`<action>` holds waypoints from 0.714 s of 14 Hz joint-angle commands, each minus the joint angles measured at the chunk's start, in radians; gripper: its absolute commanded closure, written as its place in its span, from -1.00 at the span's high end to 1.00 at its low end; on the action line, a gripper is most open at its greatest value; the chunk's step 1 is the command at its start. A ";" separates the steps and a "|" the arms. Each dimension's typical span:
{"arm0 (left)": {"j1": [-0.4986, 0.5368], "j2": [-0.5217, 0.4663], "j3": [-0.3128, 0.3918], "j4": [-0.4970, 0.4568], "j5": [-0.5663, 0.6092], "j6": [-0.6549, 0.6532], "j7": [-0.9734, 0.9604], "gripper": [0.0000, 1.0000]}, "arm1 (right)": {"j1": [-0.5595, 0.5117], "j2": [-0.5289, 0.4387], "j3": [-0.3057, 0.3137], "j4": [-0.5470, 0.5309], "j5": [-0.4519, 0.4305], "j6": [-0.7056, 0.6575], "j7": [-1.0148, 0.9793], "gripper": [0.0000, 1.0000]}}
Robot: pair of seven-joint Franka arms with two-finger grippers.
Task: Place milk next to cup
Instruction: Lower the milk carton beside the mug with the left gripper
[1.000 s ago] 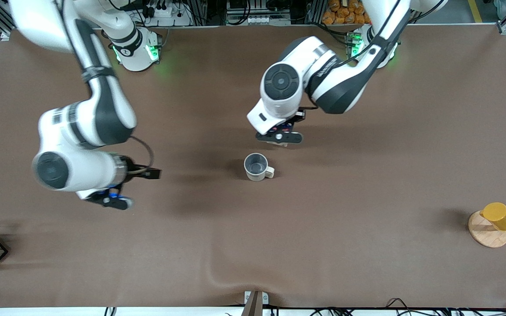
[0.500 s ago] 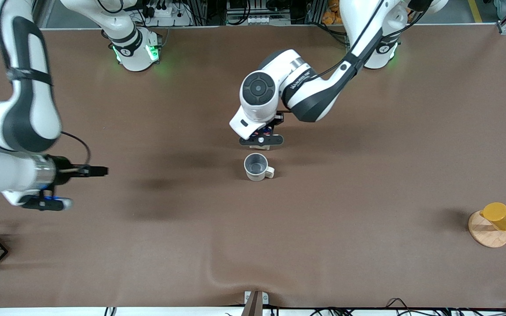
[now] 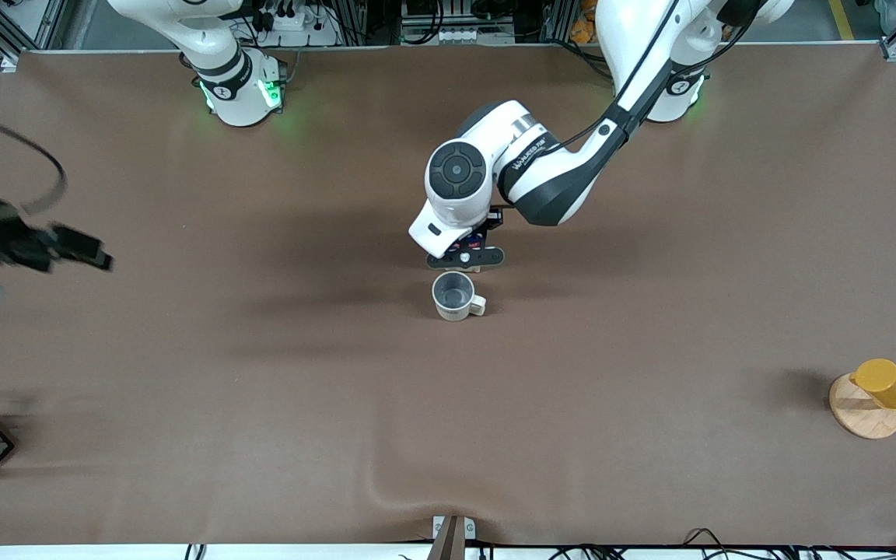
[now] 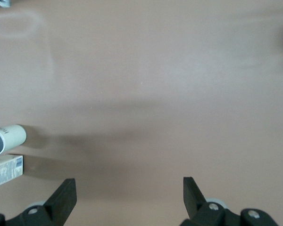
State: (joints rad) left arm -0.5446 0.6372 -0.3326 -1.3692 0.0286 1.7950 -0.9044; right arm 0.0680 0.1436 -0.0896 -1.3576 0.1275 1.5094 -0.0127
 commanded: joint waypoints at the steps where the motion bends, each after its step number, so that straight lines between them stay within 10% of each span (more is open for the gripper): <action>1: -0.018 0.025 0.009 0.042 0.016 0.006 -0.034 -0.23 | -0.045 -0.073 -0.007 -0.037 -0.038 -0.023 -0.116 1.00; 5: -0.018 0.033 0.010 0.042 0.016 0.017 -0.034 -0.15 | -0.083 -0.067 -0.010 -0.099 -0.039 0.026 -0.170 1.00; 7: -0.018 0.032 0.012 0.042 0.017 0.021 -0.033 0.99 | -0.111 -0.071 -0.009 -0.136 -0.037 0.060 -0.232 1.00; 10: -0.014 -0.006 0.020 0.044 0.017 0.015 -0.033 1.00 | -0.105 -0.085 -0.004 -0.155 -0.035 0.061 -0.224 1.00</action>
State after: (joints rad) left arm -0.5474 0.6517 -0.3272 -1.3481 0.0286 1.8183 -0.9115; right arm -0.0295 0.0896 -0.1116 -1.4870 0.0974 1.5659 -0.2295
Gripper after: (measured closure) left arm 0.339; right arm 0.000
